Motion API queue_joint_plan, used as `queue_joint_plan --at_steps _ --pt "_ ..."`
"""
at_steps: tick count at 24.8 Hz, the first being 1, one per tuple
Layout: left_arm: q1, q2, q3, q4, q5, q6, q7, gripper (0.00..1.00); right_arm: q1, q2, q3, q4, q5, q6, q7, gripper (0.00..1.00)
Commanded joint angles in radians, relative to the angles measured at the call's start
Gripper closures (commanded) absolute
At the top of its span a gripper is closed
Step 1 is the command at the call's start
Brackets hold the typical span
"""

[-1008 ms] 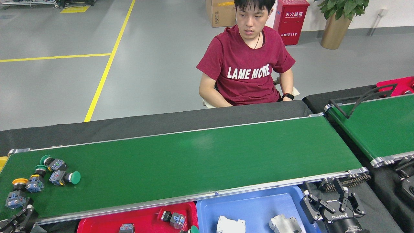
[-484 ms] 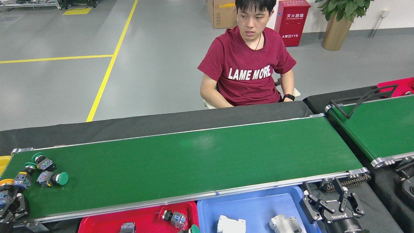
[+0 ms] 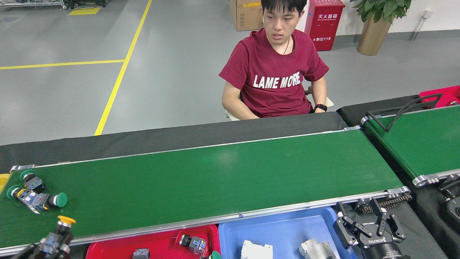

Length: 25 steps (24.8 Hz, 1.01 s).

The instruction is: Pick switch part from conveyor to tray

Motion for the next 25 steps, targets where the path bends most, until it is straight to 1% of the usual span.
queue_joint_plan --at_steps 1,2,3,5,9,11,12,14,16,17,19,22,25 --pt "0.039 -0.026 -0.011 -0.073 -0.001 -0.019 -0.035 0.43 -0.004 -0.006 -0.003 -0.011 0.000 -0.004 -0.007 0.01" --pt "0.047 -0.056 -0.011 -0.099 -0.001 -0.019 -0.061 0.12 -0.004 -0.006 -0.003 -0.011 0.000 -0.004 -0.007 0.01" --pt "0.048 -0.091 -0.004 -0.116 -0.001 -0.019 -0.075 0.00 -0.004 -0.006 -0.003 -0.013 0.000 -0.004 -0.007 0.01" --pt "0.053 -0.145 -0.003 -0.134 0.000 -0.019 -0.075 0.00 -0.004 -0.005 -0.003 -0.013 0.000 -0.006 -0.007 0.01" --pt "0.065 -0.166 0.008 -0.142 0.002 -0.019 -0.075 0.00 0.002 -0.005 -0.003 -0.013 0.000 -0.006 -0.007 0.01" --pt "0.068 -0.184 0.048 -0.143 0.000 -0.019 -0.075 0.00 0.002 -0.005 -0.003 -0.013 0.000 -0.006 -0.007 0.01" --pt "0.067 -0.203 0.072 -0.142 -0.001 0.029 -0.075 0.00 0.002 -0.005 -0.003 -0.013 0.000 -0.006 -0.007 0.01" --pt "0.058 -0.218 0.123 -0.139 -0.001 0.178 -0.075 0.00 0.002 -0.005 -0.003 -0.014 0.000 -0.006 -0.007 0.01" --pt "0.045 -0.211 0.167 -0.122 -0.003 0.285 -0.072 0.00 0.000 -0.003 -0.003 -0.016 0.000 -0.004 -0.008 0.01" --pt "0.041 -0.201 0.198 -0.105 -0.003 0.302 -0.071 0.00 0.000 -0.003 -0.003 -0.016 0.000 -0.004 -0.008 0.01" --pt "0.030 -0.178 0.239 -0.078 -0.003 0.304 -0.071 0.00 -0.001 -0.001 -0.003 -0.019 0.000 -0.003 -0.016 0.01" --pt "0.019 -0.155 0.241 -0.059 -0.003 0.302 -0.071 0.00 -0.007 0.000 -0.003 -0.024 0.000 0.001 -0.025 0.01" --pt "0.011 -0.152 0.236 -0.067 -0.001 0.301 -0.071 0.00 -0.011 -0.001 -0.005 -0.031 0.000 0.002 -0.025 0.01"
